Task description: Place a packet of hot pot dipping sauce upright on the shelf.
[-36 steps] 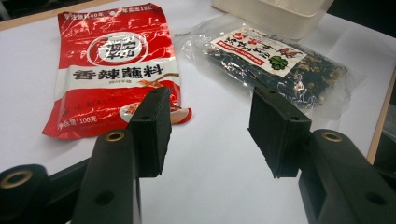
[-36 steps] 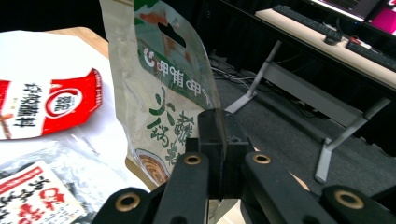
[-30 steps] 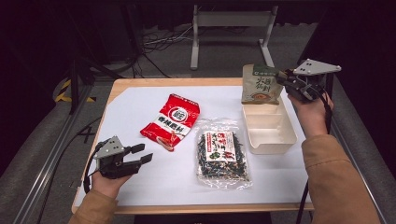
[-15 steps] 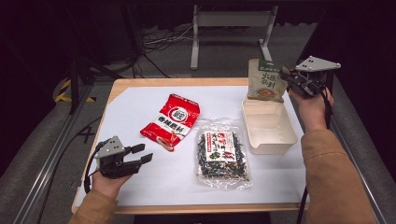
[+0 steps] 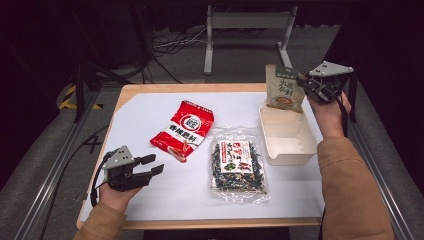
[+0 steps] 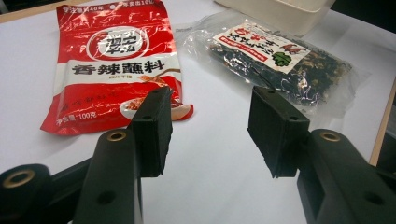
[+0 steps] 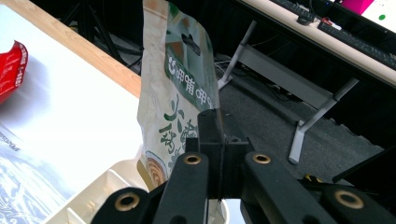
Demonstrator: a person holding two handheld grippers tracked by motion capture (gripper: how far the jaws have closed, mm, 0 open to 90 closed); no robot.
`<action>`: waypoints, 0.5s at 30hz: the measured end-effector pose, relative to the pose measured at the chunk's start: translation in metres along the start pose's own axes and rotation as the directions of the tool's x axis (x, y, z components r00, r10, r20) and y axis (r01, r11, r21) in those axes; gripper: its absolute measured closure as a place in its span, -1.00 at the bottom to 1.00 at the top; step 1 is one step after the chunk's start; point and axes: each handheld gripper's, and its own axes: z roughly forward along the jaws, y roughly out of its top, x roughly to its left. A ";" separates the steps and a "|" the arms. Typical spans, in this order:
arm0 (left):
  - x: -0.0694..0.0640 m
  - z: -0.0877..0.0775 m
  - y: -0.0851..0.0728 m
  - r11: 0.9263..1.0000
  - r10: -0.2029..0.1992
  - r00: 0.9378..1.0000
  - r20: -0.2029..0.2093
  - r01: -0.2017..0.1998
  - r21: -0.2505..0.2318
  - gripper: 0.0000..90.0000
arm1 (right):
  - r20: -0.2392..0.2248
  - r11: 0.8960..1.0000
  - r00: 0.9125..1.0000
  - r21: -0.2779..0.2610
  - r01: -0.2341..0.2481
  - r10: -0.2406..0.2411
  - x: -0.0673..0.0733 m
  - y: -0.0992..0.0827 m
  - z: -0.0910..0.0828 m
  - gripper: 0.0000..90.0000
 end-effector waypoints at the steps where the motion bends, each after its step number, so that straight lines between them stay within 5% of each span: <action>1: 0.000 0.000 0.000 1.000 0.000 1.000 0.000 0.000 0.000 0.10 | 0.000 1.000 1.000 0.005 0.000 0.000 0.001 0.000 0.001 0.99; 15: 0.001 0.001 0.000 1.000 -0.001 1.000 0.003 0.001 0.006 0.10 | -0.024 1.000 0.999 0.002 0.028 -0.028 0.010 0.000 0.013 0.99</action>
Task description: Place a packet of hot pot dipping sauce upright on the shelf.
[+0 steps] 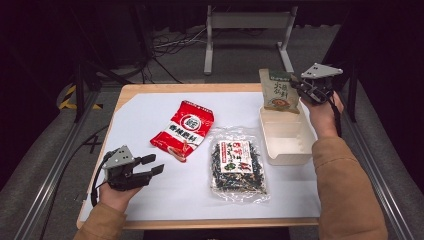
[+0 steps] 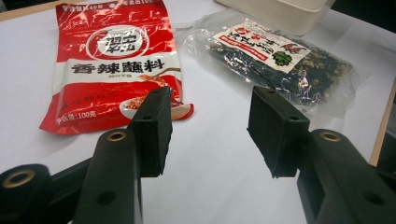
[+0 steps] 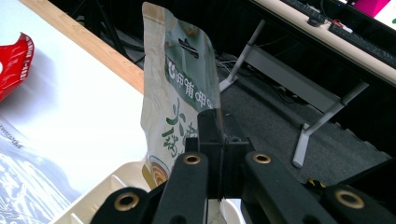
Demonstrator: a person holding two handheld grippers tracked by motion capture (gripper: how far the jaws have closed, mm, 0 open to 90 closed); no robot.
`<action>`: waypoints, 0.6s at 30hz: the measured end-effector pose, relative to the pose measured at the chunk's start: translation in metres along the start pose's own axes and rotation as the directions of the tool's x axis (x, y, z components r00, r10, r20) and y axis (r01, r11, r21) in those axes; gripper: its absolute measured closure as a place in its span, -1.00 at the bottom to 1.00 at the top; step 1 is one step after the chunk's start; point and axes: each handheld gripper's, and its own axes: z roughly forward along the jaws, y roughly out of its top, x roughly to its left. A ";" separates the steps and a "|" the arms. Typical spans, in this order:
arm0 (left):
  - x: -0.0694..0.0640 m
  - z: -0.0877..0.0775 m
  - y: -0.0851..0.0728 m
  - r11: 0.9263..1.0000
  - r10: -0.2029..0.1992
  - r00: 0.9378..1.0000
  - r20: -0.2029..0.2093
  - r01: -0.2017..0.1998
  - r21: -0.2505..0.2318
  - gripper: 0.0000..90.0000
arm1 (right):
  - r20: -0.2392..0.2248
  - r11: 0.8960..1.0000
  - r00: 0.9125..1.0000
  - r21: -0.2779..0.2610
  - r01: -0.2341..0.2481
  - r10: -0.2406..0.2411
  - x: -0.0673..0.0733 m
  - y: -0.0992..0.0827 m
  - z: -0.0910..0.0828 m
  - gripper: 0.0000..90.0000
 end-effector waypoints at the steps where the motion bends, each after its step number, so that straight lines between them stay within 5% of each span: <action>1: 0.000 0.000 0.000 1.000 0.000 1.000 0.000 0.000 0.000 0.10 | -0.004 1.000 1.000 0.003 0.004 -0.004 0.001 0.000 0.001 0.99; 18: 0.000 0.001 0.001 1.000 0.000 1.000 0.000 0.000 -0.003 0.10 | -0.048 1.000 0.999 0.018 0.024 -0.023 0.009 -0.007 0.010 0.94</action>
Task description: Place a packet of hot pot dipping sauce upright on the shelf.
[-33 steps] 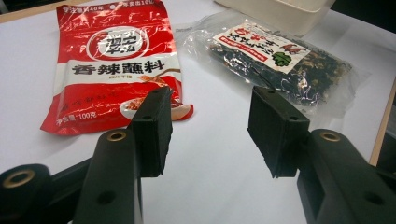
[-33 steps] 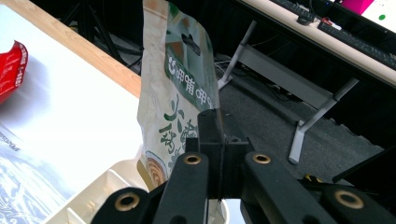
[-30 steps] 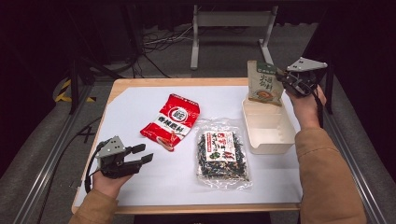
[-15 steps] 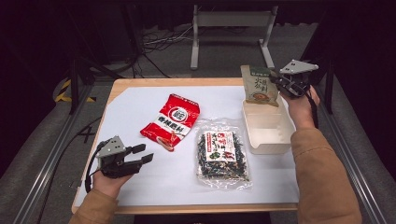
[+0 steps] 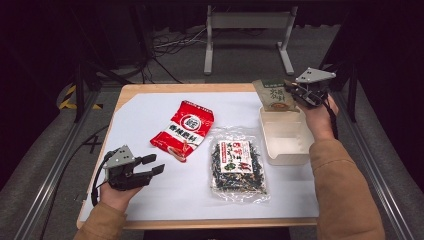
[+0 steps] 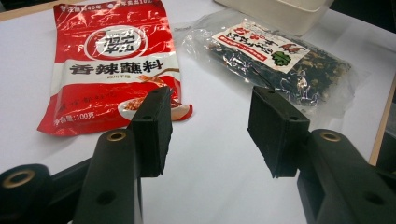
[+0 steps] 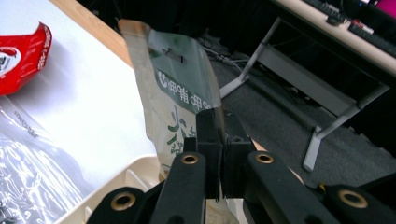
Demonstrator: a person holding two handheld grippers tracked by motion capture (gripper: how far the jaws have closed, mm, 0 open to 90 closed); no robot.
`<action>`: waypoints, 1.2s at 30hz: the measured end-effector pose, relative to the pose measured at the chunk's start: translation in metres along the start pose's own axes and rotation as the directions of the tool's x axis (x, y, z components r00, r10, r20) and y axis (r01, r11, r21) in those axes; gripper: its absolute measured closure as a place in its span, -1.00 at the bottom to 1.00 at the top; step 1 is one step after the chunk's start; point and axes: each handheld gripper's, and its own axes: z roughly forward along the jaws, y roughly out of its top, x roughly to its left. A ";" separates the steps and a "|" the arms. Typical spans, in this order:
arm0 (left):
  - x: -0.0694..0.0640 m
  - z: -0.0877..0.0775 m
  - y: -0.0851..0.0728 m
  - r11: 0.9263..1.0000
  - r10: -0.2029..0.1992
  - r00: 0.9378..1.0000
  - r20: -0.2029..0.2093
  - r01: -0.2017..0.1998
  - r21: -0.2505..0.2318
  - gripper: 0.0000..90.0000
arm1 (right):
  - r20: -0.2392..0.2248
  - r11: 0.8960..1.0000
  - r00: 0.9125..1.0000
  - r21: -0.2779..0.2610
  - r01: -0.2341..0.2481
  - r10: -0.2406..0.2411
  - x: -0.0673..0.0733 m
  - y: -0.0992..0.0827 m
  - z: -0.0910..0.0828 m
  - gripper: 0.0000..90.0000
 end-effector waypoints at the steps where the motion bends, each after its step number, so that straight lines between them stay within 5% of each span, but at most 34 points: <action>1: 0.000 0.000 0.000 1.000 0.000 1.000 0.001 0.000 0.001 0.10 | -0.001 1.000 1.000 0.009 -0.002 0.002 0.000 -0.001 0.001 0.94; 7: 0.000 0.001 0.000 1.000 0.003 1.000 0.004 -0.003 0.002 0.10 | 0.017 0.996 0.998 0.070 -0.056 0.055 -0.003 -0.011 0.006 0.94; 19: 0.001 0.003 0.001 1.000 -0.002 1.000 0.011 0.001 0.004 0.10 | 0.050 0.988 0.992 0.098 -0.121 0.117 -0.009 -0.017 0.001 0.89; 22: 0.001 0.004 0.002 1.000 0.001 1.000 0.011 -0.001 0.004 0.10 | 0.080 0.974 0.987 0.168 -0.150 0.138 -0.013 -0.025 0.003 0.89; 31: 0.003 0.008 0.004 1.000 0.003 1.000 0.015 -0.003 0.006 0.06 | 0.071 0.975 0.980 0.115 -0.191 0.184 -0.016 -0.030 -0.006 0.60; 36: 0.007 0.011 0.006 1.000 0.011 1.000 -0.015 -0.011 0.006 -0.27 | 0.065 0.971 0.974 0.082 -0.223 0.219 -0.016 -0.030 -0.015 0.31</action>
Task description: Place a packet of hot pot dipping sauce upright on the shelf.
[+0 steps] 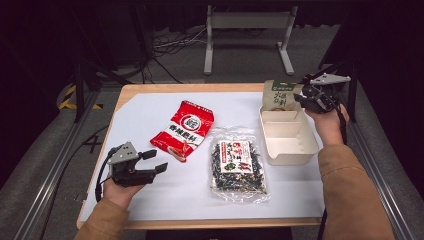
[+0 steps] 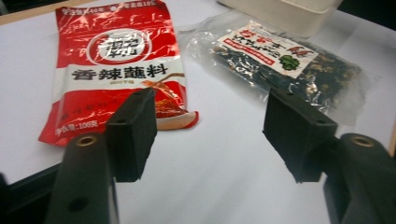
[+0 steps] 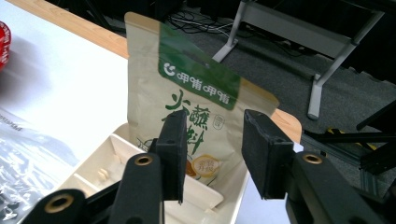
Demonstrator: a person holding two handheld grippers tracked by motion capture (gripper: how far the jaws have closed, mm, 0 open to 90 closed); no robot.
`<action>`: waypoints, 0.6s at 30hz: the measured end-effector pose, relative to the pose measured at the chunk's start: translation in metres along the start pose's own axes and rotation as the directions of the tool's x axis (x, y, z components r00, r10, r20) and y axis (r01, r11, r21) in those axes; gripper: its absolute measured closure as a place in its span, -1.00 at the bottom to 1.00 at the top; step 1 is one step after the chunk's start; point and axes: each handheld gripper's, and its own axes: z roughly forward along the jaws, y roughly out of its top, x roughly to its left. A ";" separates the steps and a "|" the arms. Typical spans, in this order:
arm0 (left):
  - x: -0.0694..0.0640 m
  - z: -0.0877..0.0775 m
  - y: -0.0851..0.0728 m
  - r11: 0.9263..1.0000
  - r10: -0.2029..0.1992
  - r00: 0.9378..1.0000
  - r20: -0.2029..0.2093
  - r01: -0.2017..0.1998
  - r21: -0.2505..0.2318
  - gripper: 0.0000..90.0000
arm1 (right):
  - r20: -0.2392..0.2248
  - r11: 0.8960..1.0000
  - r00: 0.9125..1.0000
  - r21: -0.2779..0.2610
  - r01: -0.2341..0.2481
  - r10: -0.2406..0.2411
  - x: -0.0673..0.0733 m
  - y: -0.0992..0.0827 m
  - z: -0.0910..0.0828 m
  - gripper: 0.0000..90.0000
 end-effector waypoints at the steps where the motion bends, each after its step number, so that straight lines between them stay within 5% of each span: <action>1: 0.000 0.001 0.000 1.000 -0.005 1.000 0.000 0.005 -0.001 -0.30 | 0.001 1.000 1.000 -0.003 0.004 -0.004 0.000 0.000 -0.002 0.28; 18: 0.011 -0.001 0.002 0.999 0.008 1.000 -0.028 -0.007 0.036 -0.42 | -0.044 0.998 0.999 -0.050 -0.030 0.028 0.013 -0.010 -0.038 0.15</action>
